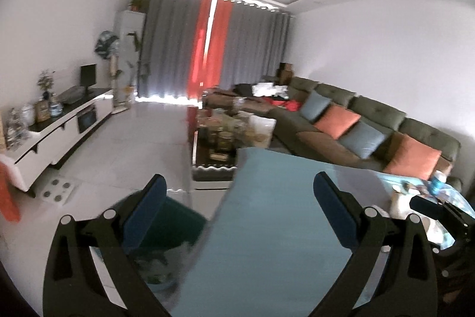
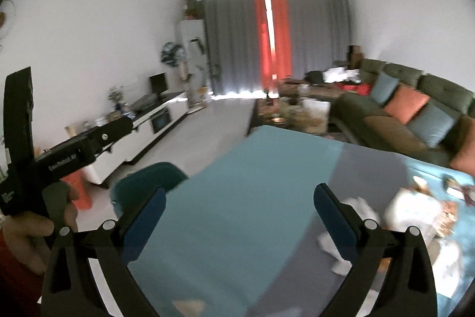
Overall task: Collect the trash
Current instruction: 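Move both tools back to the table above the remaining trash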
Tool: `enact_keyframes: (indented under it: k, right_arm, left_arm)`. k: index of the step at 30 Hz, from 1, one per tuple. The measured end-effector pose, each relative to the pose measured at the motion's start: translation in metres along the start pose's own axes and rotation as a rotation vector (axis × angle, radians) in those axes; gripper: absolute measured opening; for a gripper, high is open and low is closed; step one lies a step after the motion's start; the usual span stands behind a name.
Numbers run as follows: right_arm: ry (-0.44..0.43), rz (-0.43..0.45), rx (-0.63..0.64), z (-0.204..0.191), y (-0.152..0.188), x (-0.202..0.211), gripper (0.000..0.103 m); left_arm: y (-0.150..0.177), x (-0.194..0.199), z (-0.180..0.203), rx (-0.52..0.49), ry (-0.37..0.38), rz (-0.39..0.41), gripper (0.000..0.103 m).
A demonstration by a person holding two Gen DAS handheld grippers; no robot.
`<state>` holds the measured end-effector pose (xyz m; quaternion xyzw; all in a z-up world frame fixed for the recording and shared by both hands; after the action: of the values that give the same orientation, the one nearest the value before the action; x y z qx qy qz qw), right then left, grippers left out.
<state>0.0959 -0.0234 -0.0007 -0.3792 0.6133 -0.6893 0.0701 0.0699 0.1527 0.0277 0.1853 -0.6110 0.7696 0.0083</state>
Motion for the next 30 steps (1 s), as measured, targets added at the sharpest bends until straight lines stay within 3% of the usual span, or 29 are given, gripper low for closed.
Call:
enact_keyframes:
  k: [7,16,25,30]
  right_arm:
    - [0.147,0.06,-0.042,0.035,0.021,0.032,0.096]
    - [0.338,0.112,-0.101,0.079,0.038,0.067,0.096]
    - [0.467,0.082,-0.172,0.11,0.064,0.093,0.096]
    - [0.503,0.057,-0.191,0.122,0.075,0.098,0.096]
  left_arm:
    - [0.012,-0.004,0.06,-0.05,0.134,-0.025,0.098]
    - [0.033,-0.003,0.122,-0.154,0.246,-0.004,0.098]
    - [0.054,-0.016,0.165,-0.215,0.336,-0.024,0.098]
    - [0.056,-0.026,0.166,-0.218,0.356,-0.039,0.098]
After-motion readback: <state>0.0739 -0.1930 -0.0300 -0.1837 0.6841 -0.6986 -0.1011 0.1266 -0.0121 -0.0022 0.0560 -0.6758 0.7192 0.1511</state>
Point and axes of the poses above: each gripper's, at about its wrist camera, not at the fingertips, and x roughly against the way its jaws point, z to its right, y to its underside, the point moved 5 cm from there along -x, roughly the way its jaws point, and after that the axes turned 6 degrees about y, right-handed, at the moved point
